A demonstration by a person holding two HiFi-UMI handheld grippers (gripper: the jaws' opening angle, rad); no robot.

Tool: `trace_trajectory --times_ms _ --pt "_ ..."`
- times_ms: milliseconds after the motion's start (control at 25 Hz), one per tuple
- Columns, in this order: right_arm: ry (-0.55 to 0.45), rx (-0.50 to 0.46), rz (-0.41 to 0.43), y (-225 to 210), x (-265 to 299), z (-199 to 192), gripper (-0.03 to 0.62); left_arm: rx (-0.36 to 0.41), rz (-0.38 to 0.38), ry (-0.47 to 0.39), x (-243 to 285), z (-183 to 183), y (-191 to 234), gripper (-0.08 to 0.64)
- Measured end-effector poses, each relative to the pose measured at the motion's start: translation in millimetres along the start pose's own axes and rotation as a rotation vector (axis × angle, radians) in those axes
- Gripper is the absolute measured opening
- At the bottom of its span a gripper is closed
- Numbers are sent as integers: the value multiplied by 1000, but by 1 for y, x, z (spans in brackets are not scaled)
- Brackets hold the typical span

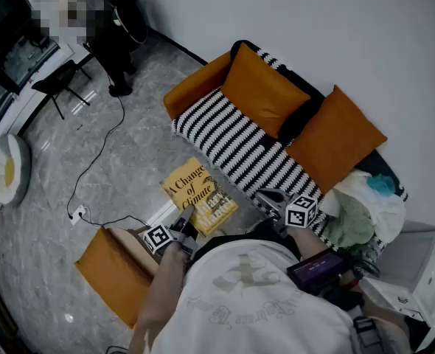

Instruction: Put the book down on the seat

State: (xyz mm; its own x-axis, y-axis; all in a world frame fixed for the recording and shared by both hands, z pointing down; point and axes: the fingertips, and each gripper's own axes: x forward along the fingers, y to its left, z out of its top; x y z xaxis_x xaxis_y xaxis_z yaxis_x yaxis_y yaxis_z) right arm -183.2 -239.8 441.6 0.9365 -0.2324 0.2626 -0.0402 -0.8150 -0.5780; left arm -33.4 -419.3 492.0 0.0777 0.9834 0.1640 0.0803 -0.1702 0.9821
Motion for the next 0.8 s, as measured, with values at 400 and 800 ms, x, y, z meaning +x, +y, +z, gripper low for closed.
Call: trace_trajectory --times_ms 400,800 --pt "-80 20 -57 -10 -6 14 14 -29 19 -1 -8 0 19 147" --pt "-82 1 -149 -13 -19 9 14 -4 20 69 2 5 9 147"
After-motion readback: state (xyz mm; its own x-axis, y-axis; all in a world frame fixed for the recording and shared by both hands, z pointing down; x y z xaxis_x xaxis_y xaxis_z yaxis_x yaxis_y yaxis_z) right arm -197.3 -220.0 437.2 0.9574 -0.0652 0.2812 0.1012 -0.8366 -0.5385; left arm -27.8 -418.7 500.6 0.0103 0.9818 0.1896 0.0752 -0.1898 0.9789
